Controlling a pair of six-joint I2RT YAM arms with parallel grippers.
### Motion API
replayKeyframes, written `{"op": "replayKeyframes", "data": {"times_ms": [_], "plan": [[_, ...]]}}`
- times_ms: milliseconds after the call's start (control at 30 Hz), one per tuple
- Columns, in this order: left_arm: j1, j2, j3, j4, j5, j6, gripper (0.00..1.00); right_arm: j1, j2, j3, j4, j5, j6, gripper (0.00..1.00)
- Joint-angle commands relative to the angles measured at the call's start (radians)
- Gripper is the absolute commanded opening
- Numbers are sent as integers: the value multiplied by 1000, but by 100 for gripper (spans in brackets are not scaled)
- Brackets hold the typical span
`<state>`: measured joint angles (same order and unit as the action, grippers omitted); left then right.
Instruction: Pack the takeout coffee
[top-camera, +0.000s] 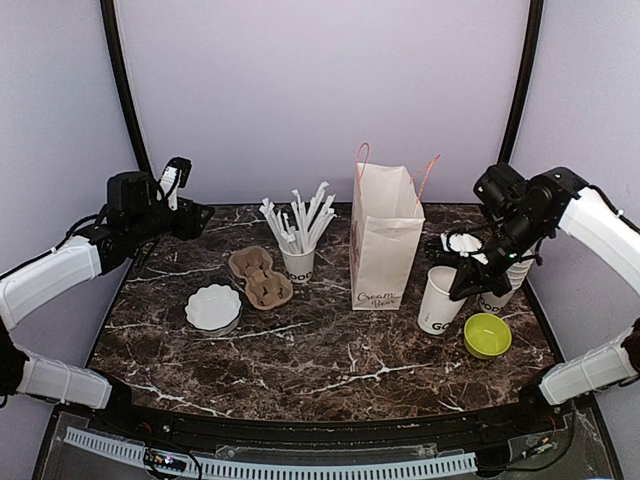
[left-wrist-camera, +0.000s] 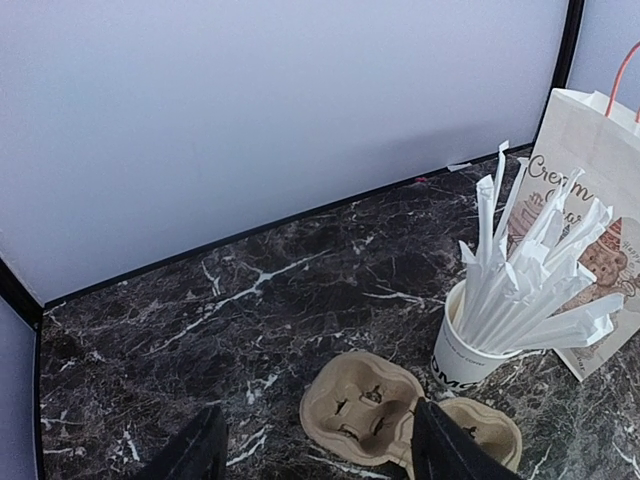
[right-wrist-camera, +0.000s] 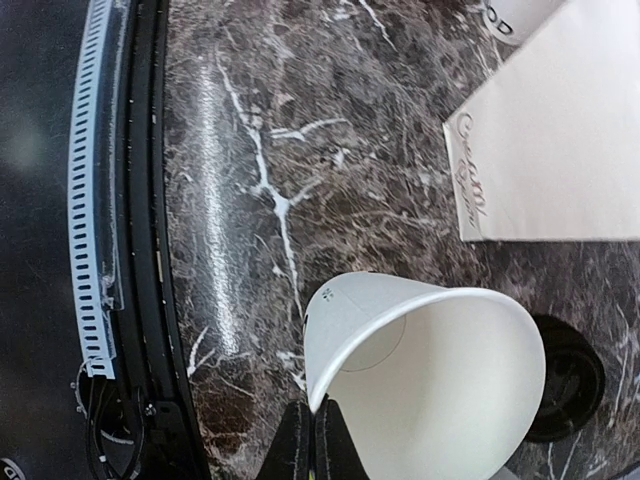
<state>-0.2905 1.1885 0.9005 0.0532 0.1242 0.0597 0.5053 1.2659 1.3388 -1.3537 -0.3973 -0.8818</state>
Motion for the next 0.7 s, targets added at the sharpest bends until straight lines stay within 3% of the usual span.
{"op": "replayKeyframes", "data": {"times_ms": [0,133,300,433,667], "plan": [[4,13,23,-27,-53,21,65,143,29,-32,72,-58,21,0],[4,10,25,-33,-54,20,65,346,102,-28,152,40,85,0],[4,6,26,-37,-42,13,65,564,233,110,220,98,145,0],[4,2,31,-43,-43,11,65,646,327,162,358,141,171,0],[4,-9,51,-82,-97,-21,65,675,511,281,461,200,276,0]]}}
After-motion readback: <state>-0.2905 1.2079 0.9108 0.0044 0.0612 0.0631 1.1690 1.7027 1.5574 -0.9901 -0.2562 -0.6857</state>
